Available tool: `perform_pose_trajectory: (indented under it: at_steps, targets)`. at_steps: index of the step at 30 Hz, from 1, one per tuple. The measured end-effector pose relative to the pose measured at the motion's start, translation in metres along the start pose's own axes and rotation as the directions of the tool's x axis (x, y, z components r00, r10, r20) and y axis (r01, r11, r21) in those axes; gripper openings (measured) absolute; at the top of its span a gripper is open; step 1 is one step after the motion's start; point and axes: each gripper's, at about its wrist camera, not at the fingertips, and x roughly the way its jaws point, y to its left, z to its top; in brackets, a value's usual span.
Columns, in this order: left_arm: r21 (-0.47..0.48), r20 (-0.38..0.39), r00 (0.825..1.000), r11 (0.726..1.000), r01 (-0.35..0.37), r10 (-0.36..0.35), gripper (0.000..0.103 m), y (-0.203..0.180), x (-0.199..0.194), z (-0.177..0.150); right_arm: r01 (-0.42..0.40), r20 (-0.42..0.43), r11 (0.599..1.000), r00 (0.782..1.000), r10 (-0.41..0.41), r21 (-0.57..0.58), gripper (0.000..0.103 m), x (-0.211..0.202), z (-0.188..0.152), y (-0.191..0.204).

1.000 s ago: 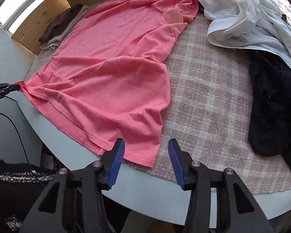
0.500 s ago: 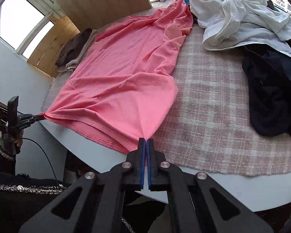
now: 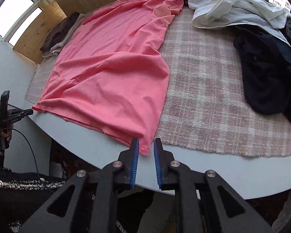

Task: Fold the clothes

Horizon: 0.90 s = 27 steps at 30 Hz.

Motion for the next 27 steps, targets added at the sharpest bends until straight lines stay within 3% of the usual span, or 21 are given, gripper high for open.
perform_pose_trajectory:
  at_steps: [3, 9, 15, 19, 23, 25, 26, 27]
  targets:
    - [0.038, 0.022, 1.000, 0.999, 0.003, -0.004, 0.009, -0.008, -0.009, -0.002, -0.015, -0.005, 1.000, 1.000, 0.014, -0.005, 0.031, 0.002, -0.001, 0.000]
    - [0.136, 0.001, 0.999, 0.990, -0.036, 0.036, 0.015, -0.027, 0.006, 0.009, -0.006, -0.008, 1.000, 1.000, 0.006, -0.016, 0.035, 0.002, -0.002, 0.001]
    - [0.137, 0.008, 0.994, 0.985, -0.106, 0.106, 0.015, -0.028, 0.008, 0.020, -0.010, 0.001, 1.000, 1.000, 0.010, -0.024, 0.036, -0.006, -0.009, -0.003]
    - [0.190, 0.028, 0.993, 0.975, -0.114, 0.111, 0.029, -0.035, -0.001, 0.021, -0.024, 0.002, 0.999, 1.000, 0.024, -0.032, 0.037, 0.000, -0.008, -0.003]
    - [0.222, 0.000, 0.995, 0.971, -0.093, 0.096, 0.031, -0.037, 0.009, 0.030, -0.016, -0.033, 0.997, 0.999, 0.014, -0.071, 0.038, 0.016, -0.008, 0.002]
    - [0.212, -0.018, 0.998, 0.976, -0.050, 0.055, 0.024, -0.037, 0.014, 0.034, -0.015, -0.045, 0.995, 0.999, 0.010, -0.099, 0.038, 0.024, -0.008, 0.007]
    - [0.209, -0.026, 0.999, 0.977, -0.038, 0.044, 0.016, -0.037, 0.016, 0.034, -0.011, -0.043, 0.994, 0.999, 0.006, -0.111, 0.038, 0.027, -0.007, 0.008]
    - [0.206, -0.033, 0.999, 0.978, -0.029, 0.036, 0.001, -0.036, 0.018, 0.035, -0.007, -0.042, 0.992, 0.999, 0.002, -0.123, 0.038, 0.029, -0.007, 0.010]
